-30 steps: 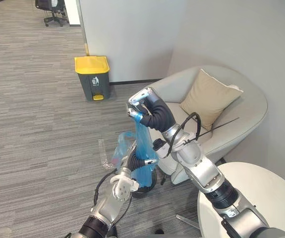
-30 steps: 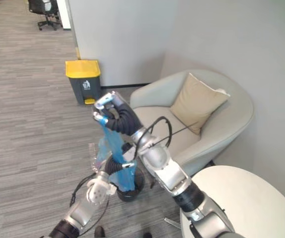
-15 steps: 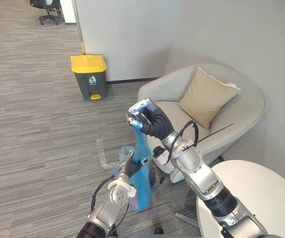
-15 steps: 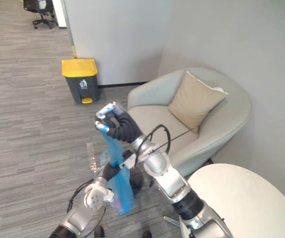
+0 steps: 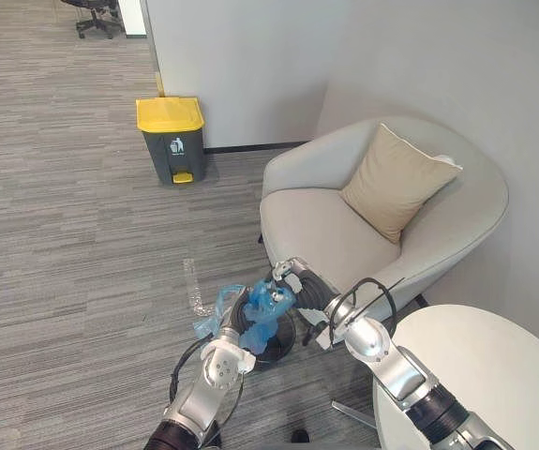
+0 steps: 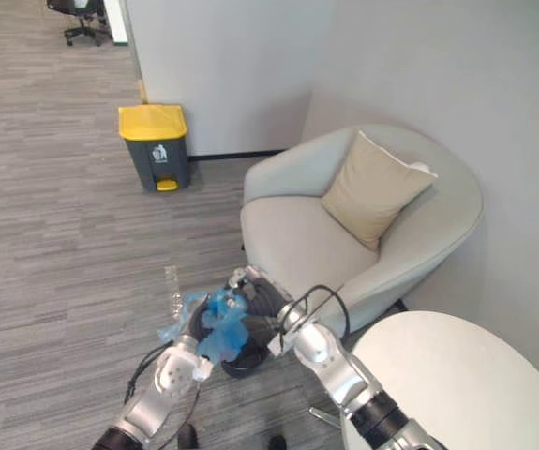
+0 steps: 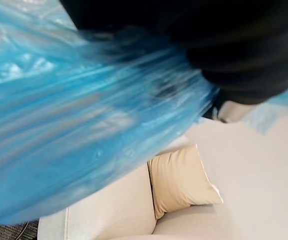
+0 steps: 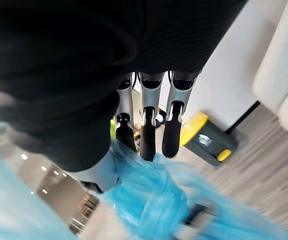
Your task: Gather rubbish on tea table into small bin, then transfer packed bag to large trash can.
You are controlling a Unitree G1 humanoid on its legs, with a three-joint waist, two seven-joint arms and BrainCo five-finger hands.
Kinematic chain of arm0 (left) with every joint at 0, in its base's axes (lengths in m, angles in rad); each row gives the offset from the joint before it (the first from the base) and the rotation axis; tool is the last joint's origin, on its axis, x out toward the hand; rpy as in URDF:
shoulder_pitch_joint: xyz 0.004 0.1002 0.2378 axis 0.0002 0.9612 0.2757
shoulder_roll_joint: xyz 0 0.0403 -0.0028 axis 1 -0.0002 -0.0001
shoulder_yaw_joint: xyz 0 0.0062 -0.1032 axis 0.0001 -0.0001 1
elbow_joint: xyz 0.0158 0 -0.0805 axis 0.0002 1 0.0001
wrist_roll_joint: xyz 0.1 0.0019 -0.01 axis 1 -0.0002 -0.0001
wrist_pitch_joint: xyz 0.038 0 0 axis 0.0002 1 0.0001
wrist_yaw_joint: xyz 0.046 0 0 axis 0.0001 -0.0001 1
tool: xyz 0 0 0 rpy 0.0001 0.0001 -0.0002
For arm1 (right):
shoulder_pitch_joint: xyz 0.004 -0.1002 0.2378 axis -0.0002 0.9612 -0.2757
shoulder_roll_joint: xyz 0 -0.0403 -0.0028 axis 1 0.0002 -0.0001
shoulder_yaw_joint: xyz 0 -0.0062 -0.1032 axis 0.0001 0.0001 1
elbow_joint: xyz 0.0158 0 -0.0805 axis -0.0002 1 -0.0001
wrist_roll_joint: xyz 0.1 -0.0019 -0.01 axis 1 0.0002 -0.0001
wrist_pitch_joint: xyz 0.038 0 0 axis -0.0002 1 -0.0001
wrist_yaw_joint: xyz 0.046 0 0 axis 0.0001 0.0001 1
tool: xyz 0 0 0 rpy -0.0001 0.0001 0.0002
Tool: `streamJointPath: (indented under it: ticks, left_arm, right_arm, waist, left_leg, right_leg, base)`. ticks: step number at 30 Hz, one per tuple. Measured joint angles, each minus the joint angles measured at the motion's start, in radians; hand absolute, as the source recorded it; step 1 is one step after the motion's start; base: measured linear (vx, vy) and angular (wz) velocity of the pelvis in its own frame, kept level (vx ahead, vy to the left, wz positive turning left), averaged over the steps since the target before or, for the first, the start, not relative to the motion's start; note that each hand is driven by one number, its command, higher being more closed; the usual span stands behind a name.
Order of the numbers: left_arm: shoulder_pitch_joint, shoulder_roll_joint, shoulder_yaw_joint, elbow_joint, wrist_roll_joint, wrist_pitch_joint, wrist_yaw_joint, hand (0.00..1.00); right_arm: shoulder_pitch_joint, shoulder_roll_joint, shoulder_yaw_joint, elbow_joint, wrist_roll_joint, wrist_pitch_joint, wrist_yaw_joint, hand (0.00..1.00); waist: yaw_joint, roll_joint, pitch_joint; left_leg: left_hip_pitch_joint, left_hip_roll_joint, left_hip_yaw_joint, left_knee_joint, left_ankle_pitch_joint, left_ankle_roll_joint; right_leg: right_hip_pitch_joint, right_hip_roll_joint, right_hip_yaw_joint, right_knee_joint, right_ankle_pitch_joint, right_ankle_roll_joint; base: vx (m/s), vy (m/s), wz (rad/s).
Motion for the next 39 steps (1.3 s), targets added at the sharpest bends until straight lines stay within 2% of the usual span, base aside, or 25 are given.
streamJointPath:
  ticks: [5,7,11,14,17,20,22,23,25,26,28,33,39]
  left_arm:
    - [0.000,0.009,0.009,0.000,-0.037,0.000,0.000,1.00]
    - [0.001,0.016,0.010,0.000,-0.059,0.000,0.000,1.00]
    - [0.015,0.016,0.044,0.000,-0.078,0.000,-0.001,1.00]
    - [0.047,0.017,0.086,0.000,-0.096,-0.001,-0.001,1.00]
    - [0.071,0.020,0.109,0.000,-0.114,-0.001,-0.001,1.00]
    - [0.098,0.016,0.140,0.000,-0.128,-0.001,-0.002,1.00]
    - [0.134,0.004,0.188,0.001,-0.165,-0.001,-0.003,1.00]
    - [0.140,-0.001,0.199,0.003,-0.173,-0.001,-0.003,1.00]
    - [0.148,-0.009,0.239,0.054,-0.196,-0.002,-0.005,1.00]
    - [0.148,-0.008,0.245,0.069,-0.199,-0.002,-0.007,1.00]
    - [0.151,-0.009,0.289,0.153,-0.234,0.001,-0.027,1.00]
    - [0.165,-0.015,0.365,0.275,-0.257,0.004,-0.058,1.00]
    - [0.162,-0.026,0.411,0.446,-0.270,0.025,-0.068,1.00]
  right_arm:
    - [0.002,-0.048,0.031,0.007,-0.107,-0.002,-0.019,0.00]
    - [0.002,-0.072,0.030,0.007,-0.189,-0.006,-0.050,0.00]
    - [0.009,-0.090,0.019,0.007,-0.256,-0.016,-0.094,0.00]
    - [0.075,-0.095,-0.065,0.002,-0.308,-0.022,-0.138,0.00]
    - [0.117,-0.091,-0.140,0.000,-0.313,-0.019,-0.163,0.00]
    - [0.178,-0.036,-0.228,0.001,-0.308,-0.006,-0.185,0.00]
    - [0.234,0.068,-0.302,0.022,-0.241,0.010,-0.188,0.00]
    - [0.238,0.089,-0.312,0.039,-0.223,0.012,-0.188,0.00]
    - [0.243,0.168,-0.351,0.167,-0.146,0.033,-0.176,0.00]
    - [0.244,0.180,-0.359,0.192,-0.131,0.036,-0.168,0.00]
    - [0.245,0.228,-0.393,0.325,-0.030,0.057,-0.130,0.00]
    - [0.244,0.275,-0.460,0.529,0.043,0.083,-0.086,0.00]
    - [0.230,0.298,-0.510,0.720,0.103,0.108,-0.080,0.00]
  waist:
    - [0.001,0.001,0.002]
    - [0.001,0.000,0.004]
    - [0.000,0.000,0.010]
    - [0.002,0.005,0.015]
    - [0.001,0.009,0.020]
    - [0.000,0.012,0.022]
    - [-0.008,0.020,0.027]
    - [-0.010,0.020,0.028]
    - [-0.012,0.024,0.030]
    - [-0.012,0.025,0.031]
    - [-0.010,0.034,0.048]
    - [-0.002,0.045,0.064]
    - [0.004,0.047,0.079]
  left_leg:
    - [-0.001,0.000,-0.001,0.000,0.000,0.000]
    - [-0.001,0.000,-0.002,0.000,-0.001,0.000]
    - [-0.001,-0.001,-0.002,0.000,-0.001,0.001]
    - [-0.001,-0.004,-0.003,0.000,-0.004,0.003]
    - [-0.002,-0.006,-0.003,0.000,-0.005,0.003]
    - [-0.002,-0.005,-0.005,0.000,-0.006,0.002]
    - [0.000,-0.011,-0.011,0.000,-0.008,-0.001]
    - [0.000,-0.011,-0.012,0.000,-0.008,-0.001]
    - [0.000,-0.012,-0.016,0.000,-0.014,-0.010]
    - [0.001,-0.012,-0.017,0.000,-0.015,-0.009]
    - [0.022,-0.015,-0.018,0.000,-0.021,-0.009]
    - [0.032,-0.020,-0.018,0.000,-0.031,-0.005]
    - [0.069,-0.027,-0.017,0.000,-0.042,-0.001]
  right_leg:
    - [0.000,-0.001,-0.002,0.000,-0.005,0.008]
    - [0.000,-0.001,-0.002,0.000,-0.006,0.009]
    - [0.000,-0.002,-0.002,0.000,-0.006,0.009]
    - [0.000,-0.005,-0.005,-0.001,-0.008,0.012]
    - [0.001,-0.007,-0.005,-0.001,-0.009,0.013]
    - [0.000,-0.007,-0.007,-0.001,-0.010,0.011]
    - [0.002,-0.006,-0.014,0.000,-0.016,0.012]
    - [0.002,-0.006,-0.015,0.000,-0.016,0.011]
    - [0.005,-0.006,-0.019,-0.001,-0.017,0.011]
    - [0.007,-0.006,-0.020,-0.001,-0.018,0.011]
    - [0.029,-0.008,-0.022,-0.001,-0.023,0.014]
    - [0.038,-0.014,-0.024,0.000,-0.038,0.015]
    - [0.076,-0.018,-0.025,-0.001,-0.042,0.014]
  base:
    - [0.00,0.000,0.00]
    - [0.00,0.000,0.00]
    - [0.01,0.002,0.00]
    - [0.04,0.011,0.02]
    - [0.04,0.010,0.01]
    - [0.00,0.000,0.01]
    - [0.01,0.007,0.07]
    - [0.03,0.010,0.05]
    - [0.03,0.005,0.05]
    - [0.04,0.002,0.08]
    - [0.05,0.006,0.05]
    - [0.04,0.007,0.01]
    - [0.08,0.001,0.01]
